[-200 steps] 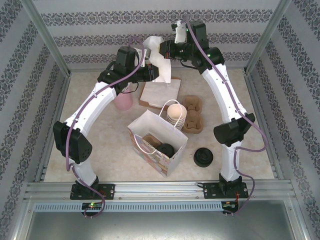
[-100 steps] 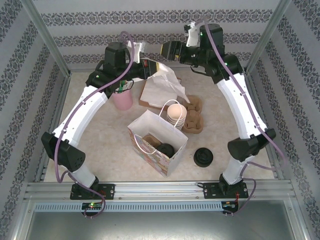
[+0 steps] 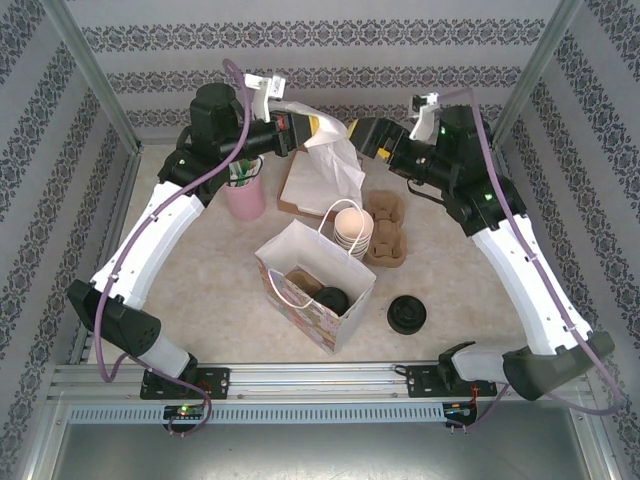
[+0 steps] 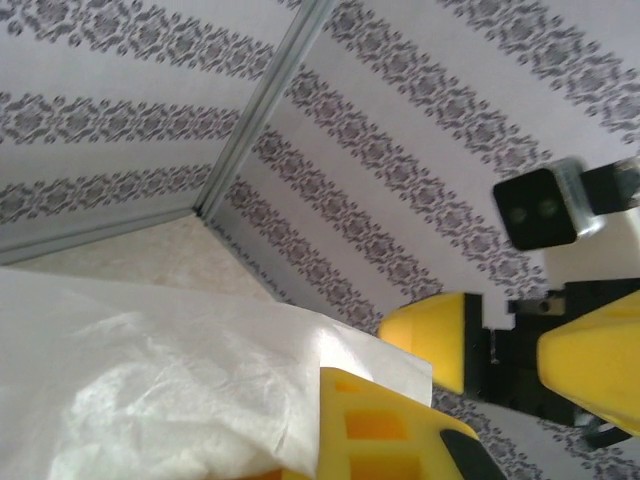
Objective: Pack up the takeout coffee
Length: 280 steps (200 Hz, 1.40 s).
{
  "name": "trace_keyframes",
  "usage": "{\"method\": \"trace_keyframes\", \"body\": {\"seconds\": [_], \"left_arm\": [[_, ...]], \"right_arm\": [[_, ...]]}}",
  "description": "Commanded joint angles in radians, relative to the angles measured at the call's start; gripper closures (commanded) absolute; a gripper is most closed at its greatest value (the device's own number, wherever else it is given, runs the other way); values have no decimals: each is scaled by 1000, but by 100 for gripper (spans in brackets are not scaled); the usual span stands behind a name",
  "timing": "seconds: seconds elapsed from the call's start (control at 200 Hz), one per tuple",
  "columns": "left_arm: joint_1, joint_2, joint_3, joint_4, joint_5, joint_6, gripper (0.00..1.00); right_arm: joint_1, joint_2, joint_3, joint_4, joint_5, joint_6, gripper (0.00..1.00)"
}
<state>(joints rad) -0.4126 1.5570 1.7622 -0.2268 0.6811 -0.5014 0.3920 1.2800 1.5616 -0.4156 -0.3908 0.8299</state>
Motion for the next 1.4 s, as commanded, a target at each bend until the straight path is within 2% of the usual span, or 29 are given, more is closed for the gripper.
{"method": "trace_keyframes", "body": {"seconds": [0.0,0.125,0.215,0.465,0.679,0.804,1.079,1.284,1.329,1.394], "left_arm": [[-13,-51,-27,156,58,-78,100],[-38,-83,-73,243,68,-127,100],[-52,-101,-107,284,69,-156,100],[-93,-152,-200,440,85,-266,100],[-126,-198,-271,487,80,-294,100],[-142,-230,-310,513,78,-309,100],[-161,-308,-386,496,67,-296,100],[-163,-366,-428,437,53,-272,100],[-164,-380,-434,416,49,-261,91],[-163,-408,-448,380,37,-237,65]], "right_arm": [[-8,-20,-83,165,-45,213,2],[13,-70,-138,276,-32,313,2],[44,-107,-161,319,13,343,2],[117,-130,-177,398,7,409,2],[201,-161,-198,445,70,375,2],[227,-170,-209,453,98,366,9],[282,-173,-218,446,154,332,39],[321,-186,-224,414,206,285,78],[331,-187,-225,406,212,271,86],[345,-192,-225,387,217,240,95]]}}
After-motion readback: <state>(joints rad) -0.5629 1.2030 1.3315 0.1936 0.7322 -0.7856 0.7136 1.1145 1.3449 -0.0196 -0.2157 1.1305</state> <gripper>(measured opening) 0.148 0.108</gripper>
